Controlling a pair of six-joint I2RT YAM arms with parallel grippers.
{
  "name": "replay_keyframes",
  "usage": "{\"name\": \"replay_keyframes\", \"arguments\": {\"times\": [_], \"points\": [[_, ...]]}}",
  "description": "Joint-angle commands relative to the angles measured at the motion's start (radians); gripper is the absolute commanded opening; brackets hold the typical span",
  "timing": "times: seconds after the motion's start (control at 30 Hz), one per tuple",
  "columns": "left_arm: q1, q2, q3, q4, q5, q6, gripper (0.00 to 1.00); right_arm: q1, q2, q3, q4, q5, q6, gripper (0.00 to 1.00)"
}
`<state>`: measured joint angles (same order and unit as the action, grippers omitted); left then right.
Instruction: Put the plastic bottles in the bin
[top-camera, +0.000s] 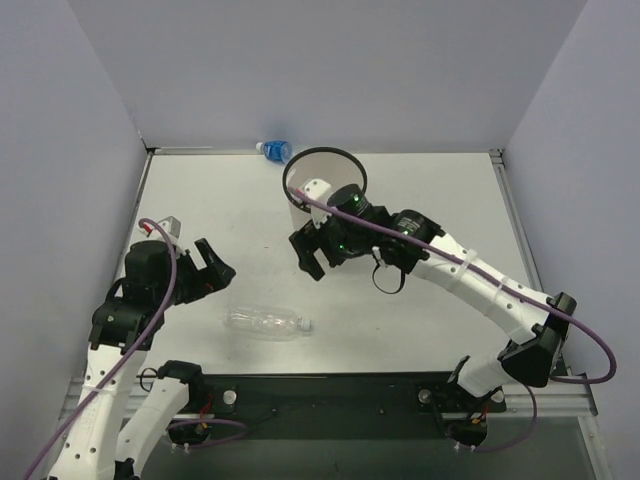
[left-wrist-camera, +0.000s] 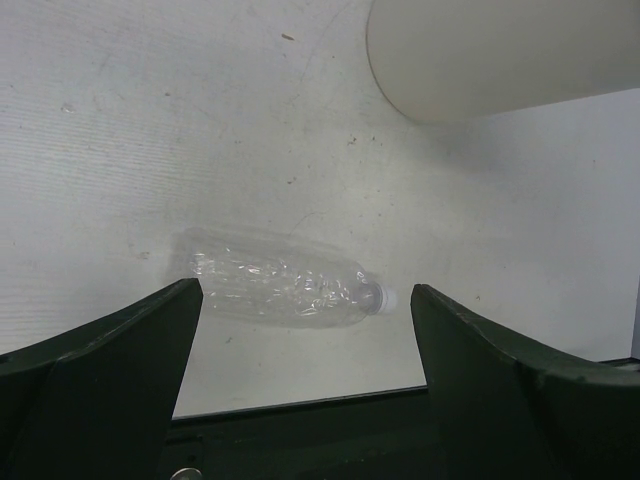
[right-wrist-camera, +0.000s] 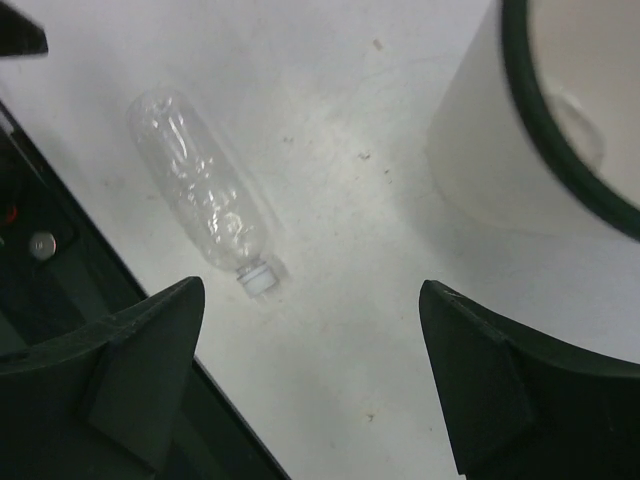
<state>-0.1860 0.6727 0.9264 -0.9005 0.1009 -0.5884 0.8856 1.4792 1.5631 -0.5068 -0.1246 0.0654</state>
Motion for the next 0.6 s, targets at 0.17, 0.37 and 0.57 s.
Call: {"name": "replay_keyframes", "arguments": {"times": [0.17,0.37,0.57], "points": [[0.005,0.002,0.058,0.034,-0.023,0.035,0.97,0.127,0.067,-0.15,-0.021,-0.066,-0.13,0.83],[0.005,-0.015,0.091,-0.003,-0.055,0.036,0.97,0.171,0.193,-0.126,0.004,-0.112,-0.171,0.85],[0.006,-0.035,0.158,-0.092,-0.148,0.029,0.97,0.225,0.294,-0.109,0.053,-0.142,-0.182,0.84]]}}
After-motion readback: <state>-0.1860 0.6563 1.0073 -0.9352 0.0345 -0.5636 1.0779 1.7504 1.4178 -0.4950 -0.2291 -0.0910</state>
